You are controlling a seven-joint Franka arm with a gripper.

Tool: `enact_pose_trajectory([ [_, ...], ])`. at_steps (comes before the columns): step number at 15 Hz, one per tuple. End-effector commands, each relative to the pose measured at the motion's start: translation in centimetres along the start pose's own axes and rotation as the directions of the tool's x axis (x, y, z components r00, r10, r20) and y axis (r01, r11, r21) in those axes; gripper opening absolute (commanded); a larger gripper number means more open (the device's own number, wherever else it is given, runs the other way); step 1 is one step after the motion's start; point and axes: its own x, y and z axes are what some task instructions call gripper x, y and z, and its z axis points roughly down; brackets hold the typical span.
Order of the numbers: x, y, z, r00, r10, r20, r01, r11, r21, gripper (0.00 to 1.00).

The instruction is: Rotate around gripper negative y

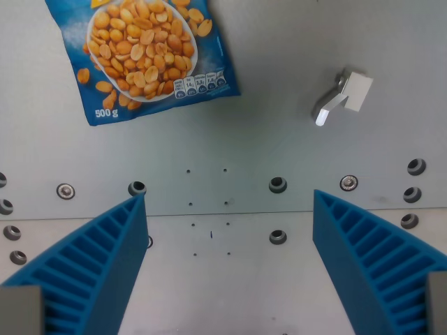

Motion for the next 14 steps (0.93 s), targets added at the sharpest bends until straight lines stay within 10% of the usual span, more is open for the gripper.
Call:
enact_pose_trajectory([
  [1, -0.02, 0.0, -0.28, 1.0, 0.0, 0.007, 0.0, 1.0, 0.0, 1.0],
  [14, -0.02, 0.0, -0.28, 0.984, 0.0, 0.18, 0.0, 1.0, 0.0, 1.0],
])
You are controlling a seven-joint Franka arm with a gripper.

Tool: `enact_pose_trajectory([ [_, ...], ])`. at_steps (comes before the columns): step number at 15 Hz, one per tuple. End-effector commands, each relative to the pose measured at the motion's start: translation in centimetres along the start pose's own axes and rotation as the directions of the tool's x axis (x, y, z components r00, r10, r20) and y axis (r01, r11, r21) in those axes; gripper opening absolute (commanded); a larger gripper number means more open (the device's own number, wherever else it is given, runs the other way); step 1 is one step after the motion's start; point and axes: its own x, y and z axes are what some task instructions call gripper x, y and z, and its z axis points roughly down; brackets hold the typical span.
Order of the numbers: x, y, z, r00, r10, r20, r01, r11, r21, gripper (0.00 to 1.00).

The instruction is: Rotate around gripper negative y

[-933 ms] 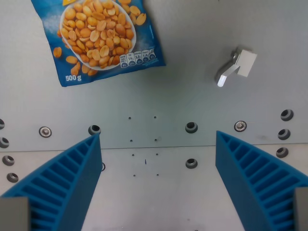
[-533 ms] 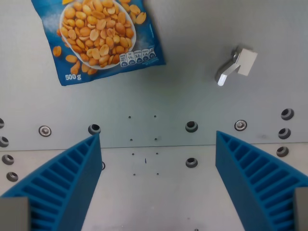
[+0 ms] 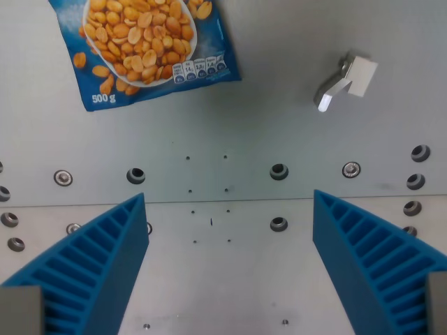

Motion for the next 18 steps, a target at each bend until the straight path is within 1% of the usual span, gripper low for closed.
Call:
enact_pose_trajectory([
  [1, 0.51, 0.03, -0.75, 0.988, 0.0, 0.156, 0.0, 1.0, -0.002, 1.0],
  [9, 0.51, 0.03, -0.75, 0.965, 0.0, 0.261, 0.0, 1.0, -0.002, 1.0],
  [18, 0.51, 0.03, -0.75, 0.927, 0.001, 0.374, 0.0, 1.0, -0.002, 1.0],
])
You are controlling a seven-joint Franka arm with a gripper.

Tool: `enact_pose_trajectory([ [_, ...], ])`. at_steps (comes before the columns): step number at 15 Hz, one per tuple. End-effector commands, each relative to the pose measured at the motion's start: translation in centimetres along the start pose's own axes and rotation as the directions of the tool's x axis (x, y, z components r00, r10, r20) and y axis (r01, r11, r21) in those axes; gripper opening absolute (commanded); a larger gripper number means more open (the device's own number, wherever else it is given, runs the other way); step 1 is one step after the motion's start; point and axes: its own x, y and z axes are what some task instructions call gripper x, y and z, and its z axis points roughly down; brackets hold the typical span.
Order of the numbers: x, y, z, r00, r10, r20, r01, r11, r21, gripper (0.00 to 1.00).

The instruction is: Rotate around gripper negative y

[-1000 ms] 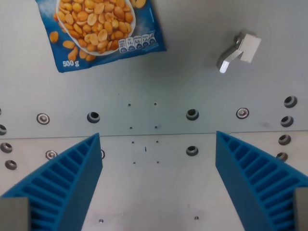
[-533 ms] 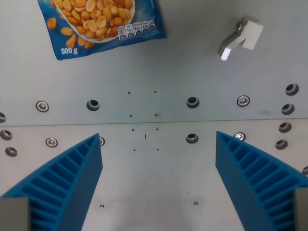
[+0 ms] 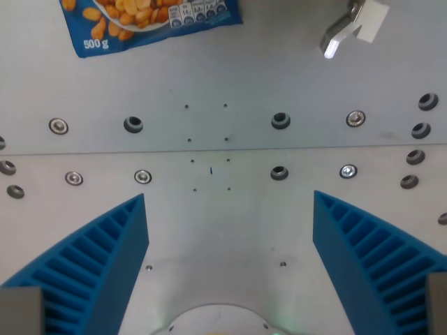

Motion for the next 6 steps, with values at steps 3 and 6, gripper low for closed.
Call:
enact_pose_trajectory([
  [3, 0.5, -0.01, -0.79, 0.966, 0.003, 0.257, 0.0, 1.0, -0.011, 1.0],
  [6, 0.5, -0.01, -0.79, 0.955, 0.004, 0.295, 0.0, 1.0, -0.011, 1.0],
])
